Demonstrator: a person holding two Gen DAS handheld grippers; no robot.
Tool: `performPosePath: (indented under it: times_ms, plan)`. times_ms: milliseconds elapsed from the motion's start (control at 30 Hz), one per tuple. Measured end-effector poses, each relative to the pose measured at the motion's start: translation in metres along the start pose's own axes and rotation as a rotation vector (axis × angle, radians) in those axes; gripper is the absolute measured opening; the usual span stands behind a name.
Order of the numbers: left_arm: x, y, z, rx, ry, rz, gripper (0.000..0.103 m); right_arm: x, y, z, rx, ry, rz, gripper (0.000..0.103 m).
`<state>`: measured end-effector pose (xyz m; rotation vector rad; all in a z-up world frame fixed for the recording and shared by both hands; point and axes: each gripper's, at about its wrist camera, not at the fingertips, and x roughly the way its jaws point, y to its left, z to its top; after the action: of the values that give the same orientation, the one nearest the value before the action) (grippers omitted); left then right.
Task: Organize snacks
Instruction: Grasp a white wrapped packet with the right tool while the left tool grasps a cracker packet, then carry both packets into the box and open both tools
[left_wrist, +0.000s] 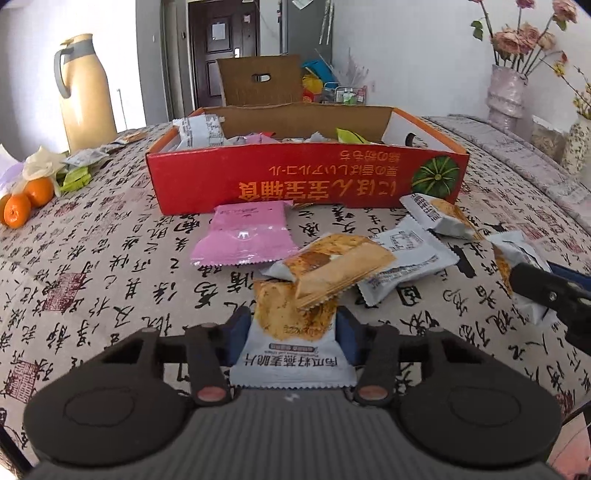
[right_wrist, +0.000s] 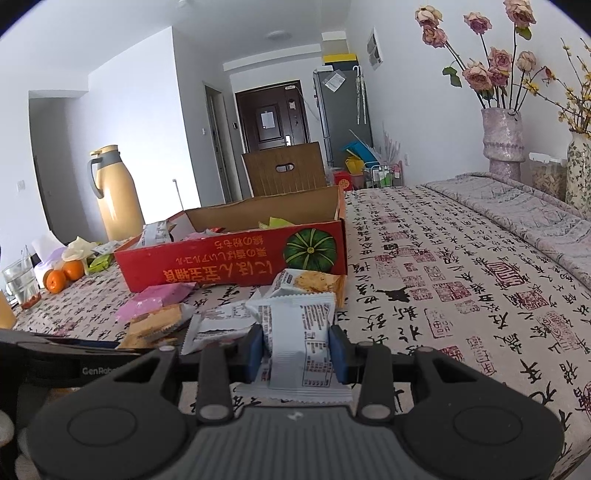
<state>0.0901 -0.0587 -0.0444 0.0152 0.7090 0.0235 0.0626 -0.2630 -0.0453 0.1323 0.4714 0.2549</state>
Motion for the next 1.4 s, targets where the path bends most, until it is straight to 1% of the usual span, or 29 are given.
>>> performPosePath:
  times_ms: [100,333,633,867,1033,1400]
  plan:
    - [-0.003,0.001,-0.002,0.001,-0.007,-0.011,0.045,-0.002,0.002,0.0,-0.006,-0.003,0.0,0.037]
    - [-0.015,0.013,-0.007,-0.014,-0.017,-0.021,0.043,-0.007,0.006,0.001,-0.017,-0.006,-0.008,0.037]
    - [-0.045,0.024,-0.004,-0.023,-0.109,-0.033,0.042,-0.011,0.015,0.002,-0.039,-0.009,-0.013,0.037]
    - [-0.052,0.028,0.002,-0.03,-0.138,-0.043,0.042,-0.013,0.021,0.006,-0.057,-0.016,-0.017,0.037]
    - [-0.055,0.03,0.009,-0.028,-0.162,-0.044,0.042,-0.01,0.025,0.012,-0.068,-0.025,-0.021,0.037]
    - [-0.055,0.028,0.038,-0.014,-0.222,-0.052,0.042,0.008,0.033,0.034,-0.089,-0.057,-0.016,0.037]
